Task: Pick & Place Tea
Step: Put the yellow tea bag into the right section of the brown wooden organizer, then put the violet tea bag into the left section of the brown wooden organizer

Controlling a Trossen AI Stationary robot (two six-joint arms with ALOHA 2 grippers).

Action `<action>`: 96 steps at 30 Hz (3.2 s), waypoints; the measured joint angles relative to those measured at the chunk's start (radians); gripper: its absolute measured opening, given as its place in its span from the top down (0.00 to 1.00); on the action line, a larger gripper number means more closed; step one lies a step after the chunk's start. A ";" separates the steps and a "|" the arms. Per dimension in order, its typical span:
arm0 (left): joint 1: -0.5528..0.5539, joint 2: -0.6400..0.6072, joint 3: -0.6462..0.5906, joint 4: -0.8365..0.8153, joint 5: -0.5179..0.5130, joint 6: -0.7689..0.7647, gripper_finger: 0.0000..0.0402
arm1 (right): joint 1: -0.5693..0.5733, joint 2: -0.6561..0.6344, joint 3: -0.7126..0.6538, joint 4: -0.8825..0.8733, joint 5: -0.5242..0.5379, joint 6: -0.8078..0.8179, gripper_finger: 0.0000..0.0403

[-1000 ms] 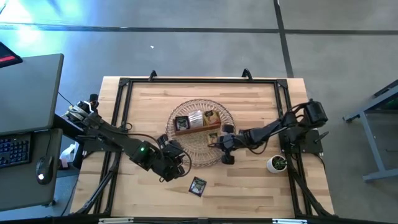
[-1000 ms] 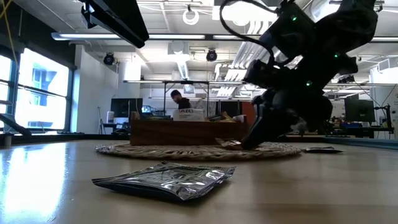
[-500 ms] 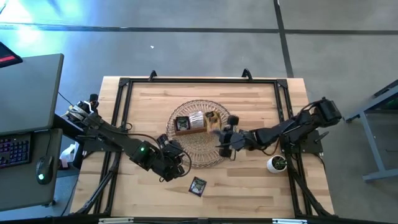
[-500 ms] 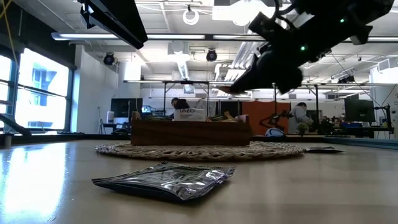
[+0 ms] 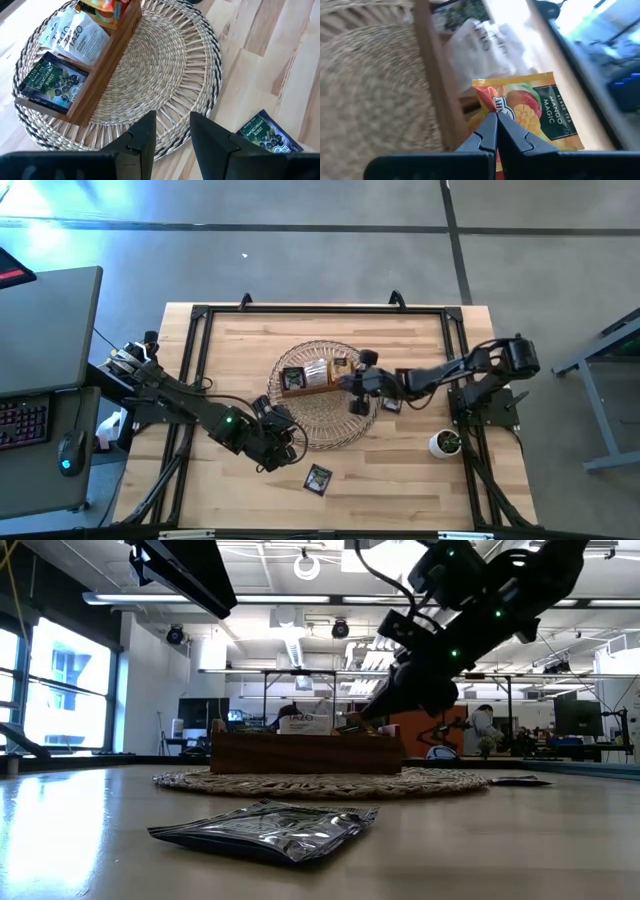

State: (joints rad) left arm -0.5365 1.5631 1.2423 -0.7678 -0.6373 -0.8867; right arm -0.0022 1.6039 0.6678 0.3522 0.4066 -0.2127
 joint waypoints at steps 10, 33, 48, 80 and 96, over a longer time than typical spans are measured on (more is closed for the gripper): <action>0.000 0.000 0.000 -0.005 0.001 0.000 0.71 | -0.058 0.001 0.000 -0.010 -0.105 -0.053 0.88; 0.000 0.000 0.000 -0.019 0.000 -0.002 0.71 | 0.052 -0.130 0.058 -0.164 -0.064 -0.055 0.93; 0.008 0.000 0.000 -0.021 0.026 -0.015 0.71 | 0.104 -0.355 0.135 -1.119 -0.061 0.492 0.63; 0.026 0.008 0.001 -0.012 0.051 -0.008 0.71 | -0.162 0.058 0.141 -1.096 -0.361 0.541 0.66; 0.026 0.008 0.000 -0.013 0.051 -0.008 0.71 | -0.035 -0.138 0.132 -1.087 -0.276 0.705 0.99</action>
State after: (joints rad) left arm -0.5106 1.5715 1.2427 -0.7803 -0.5865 -0.8947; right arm -0.0374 1.4656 0.7996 -0.7351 0.1309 0.4921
